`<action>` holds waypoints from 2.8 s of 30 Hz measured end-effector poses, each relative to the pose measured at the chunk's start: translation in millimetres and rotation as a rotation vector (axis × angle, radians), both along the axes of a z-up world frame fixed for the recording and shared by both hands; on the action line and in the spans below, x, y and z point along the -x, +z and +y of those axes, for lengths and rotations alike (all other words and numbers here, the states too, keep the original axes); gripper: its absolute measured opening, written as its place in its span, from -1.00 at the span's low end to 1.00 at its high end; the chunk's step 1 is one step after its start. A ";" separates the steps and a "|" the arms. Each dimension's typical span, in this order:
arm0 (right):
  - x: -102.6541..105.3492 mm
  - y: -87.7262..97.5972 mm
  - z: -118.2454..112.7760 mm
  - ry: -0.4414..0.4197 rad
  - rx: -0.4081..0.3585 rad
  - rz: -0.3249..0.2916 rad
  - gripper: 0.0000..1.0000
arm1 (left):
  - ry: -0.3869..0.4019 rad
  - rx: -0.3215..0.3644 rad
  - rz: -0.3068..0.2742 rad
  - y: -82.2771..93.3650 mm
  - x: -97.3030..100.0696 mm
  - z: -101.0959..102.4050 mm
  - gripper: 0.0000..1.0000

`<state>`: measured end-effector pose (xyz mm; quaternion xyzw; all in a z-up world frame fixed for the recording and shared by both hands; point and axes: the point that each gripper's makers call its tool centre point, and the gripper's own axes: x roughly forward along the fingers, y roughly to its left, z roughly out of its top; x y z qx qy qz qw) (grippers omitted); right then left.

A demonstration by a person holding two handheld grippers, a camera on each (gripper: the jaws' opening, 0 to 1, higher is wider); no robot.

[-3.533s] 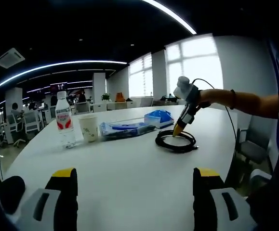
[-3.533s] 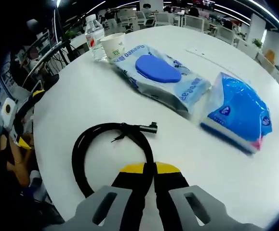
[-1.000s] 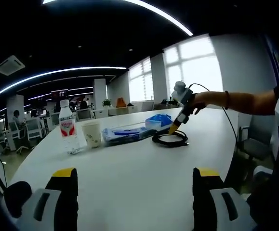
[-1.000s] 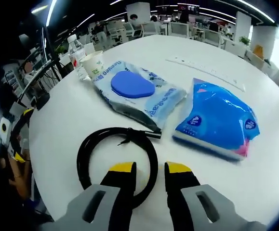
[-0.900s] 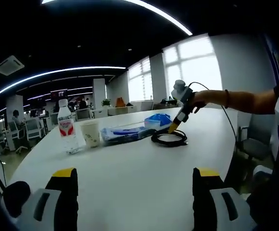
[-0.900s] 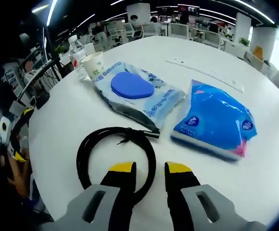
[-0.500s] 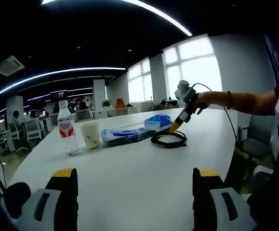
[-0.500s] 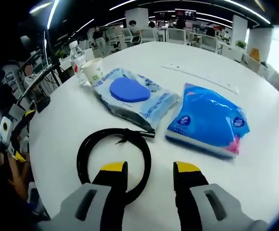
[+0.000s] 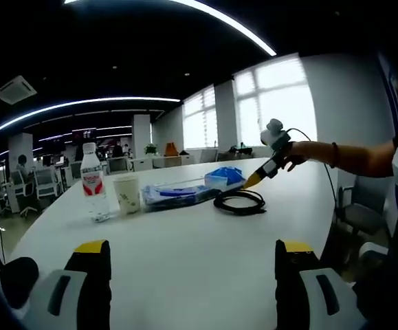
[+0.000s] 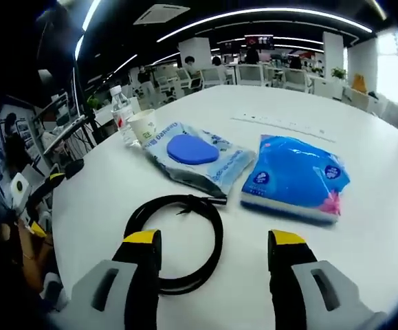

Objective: Arrange the tabletop items into an orderly group along one side of the table until the central work area is clear of visible clutter.

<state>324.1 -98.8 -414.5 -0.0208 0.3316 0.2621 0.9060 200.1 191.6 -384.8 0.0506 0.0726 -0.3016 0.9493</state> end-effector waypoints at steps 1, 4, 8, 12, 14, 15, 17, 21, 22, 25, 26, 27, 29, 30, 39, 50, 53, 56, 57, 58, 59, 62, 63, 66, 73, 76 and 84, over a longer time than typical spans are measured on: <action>0.9 0.7 -1.6 -0.004 -0.004 -0.001 0.25 | 0.001 -0.001 0.004 -0.4 -0.3 -0.3 0.99; 3.0 3.2 -4.0 -0.008 -0.017 -0.020 0.32 | 0.004 0.000 0.006 -1.0 -0.9 -0.6 0.99; 8.8 3.9 -7.5 -0.007 -0.025 -0.034 0.43 | 0.008 -0.003 0.010 -2.5 -1.3 -1.1 0.99; 16.6 4.7 -10.8 0.002 -0.032 -0.047 0.44 | 0.011 -0.008 0.011 -3.3 -1.2 -1.8 0.99; 19.4 5.1 -11.5 0.002 -0.043 -0.051 0.46 | 0.010 -0.008 0.011 -3.1 -1.5 -2.4 0.99; 20.2 4.9 -12.2 0.001 -0.043 -0.050 0.48 | 0.012 -0.010 0.014 -3.5 -1.9 -2.3 0.99; 20.7 6.8 -13.7 -0.005 -0.053 -0.065 0.51 | 0.014 -0.011 0.012 -3.6 -2.5 -2.3 0.99; 22.4 11.0 -17.2 -0.019 -0.084 -0.082 0.59 | 0.011 -0.018 0.020 -5.2 -2.5 -3.2 0.99; 23.6 12.0 -17.7 -0.019 -0.085 -0.093 0.64 | 0.012 -0.019 0.020 -5.2 -2.7 -3.0 0.99; 28.5 14.7 -19.8 -0.022 -0.087 -0.120 0.68 | 0.016 -0.022 0.014 -4.3 -3.4 -2.1 0.99; 29.2 14.9 -20.1 -0.023 -0.087 -0.123 0.68 | 0.015 -0.022 0.014 -4.3 -3.3 -2.2 0.99; 34.0 16.3 -22.5 -0.026 -0.088 -0.141 0.70 | 0.015 -0.022 0.017 -5.0 -3.2 -2.8 1.00; 41.0 17.3 -24.2 -0.024 -0.092 -0.156 0.70 | 0.013 -0.026 0.016 -6.0 -3.0 -3.6 1.00; 44.2 17.4 -25.1 -0.028 -0.098 -0.157 0.71 | 0.011 -0.028 0.018 -7.0 -2.6 -4.3 1.00; 70.8 12.2 -32.1 -0.048 -0.135 -0.182 0.65 | 0.014 -0.040 0.016 -7.2 -1.7 -4.7 1.00; 95.6 2.0 -31.8 -0.046 -0.129 -0.189 0.63 | 0.013 -0.039 0.020 -7.4 -1.6 -6.7 0.99; 99.6 -0.9 -33.0 -0.046 -0.116 -0.190 0.62 | 0.013 -0.045 0.020 -8.7 -1.5 -7.1 0.99; 104.3 0.0 -34.5 -0.058 -0.130 -0.205 0.60 | 0.017 -0.037 0.019 -8.2 -1.5 -6.6 0.99; 105.7 1.4 -34.6 -0.065 -0.141 -0.212 0.59 | 0.018 -0.034 0.018 -7.9 -1.5 -6.5 0.99; 107.2 6.1 -34.8 -0.073 -0.156 -0.245 0.59 | 0.023 -0.031 0.013 -6.9 -1.7 -5.8 0.99; 108.0 9.9 -36.2 -0.086 -0.163 -0.273 0.59 | 0.026 -0.030 0.008 -6.1 -1.7 -5.2 0.99; 117.5 8.4 -36.5 -0.082 -0.168 -0.275 0.59 | 0.027 -0.030 0.008 -5.4 -0.9 -4.3 0.99; 123.0 4.0 -37.7 -0.084 -0.163 -0.258 0.59 | 0.027 -0.035 0.011 -5.7 -0.3 -3.7 0.99; 135.9 -2.6 -41.5 -0.080 -0.139 -0.242 0.59 | 0.026 -0.049 0.036 -7.2 1.7 -1.0 0.99; 153.5 10.4 -47.8 -0.072 -0.107 -0.259 0.61 | 0.060 -0.055 0.010 6.5 3.1 8.9 0.99; 158.6 19.9 -49.5 -0.073 -0.099 -0.276 0.61 | 0.065 -0.062 0.021 5.2 4.1 9.9 0.99; 167.0 29.4 -53.1 -0.081 -0.104 -0.276 0.60 | 0.088 -0.074 0.034 5.4 5.0 15.0 0.99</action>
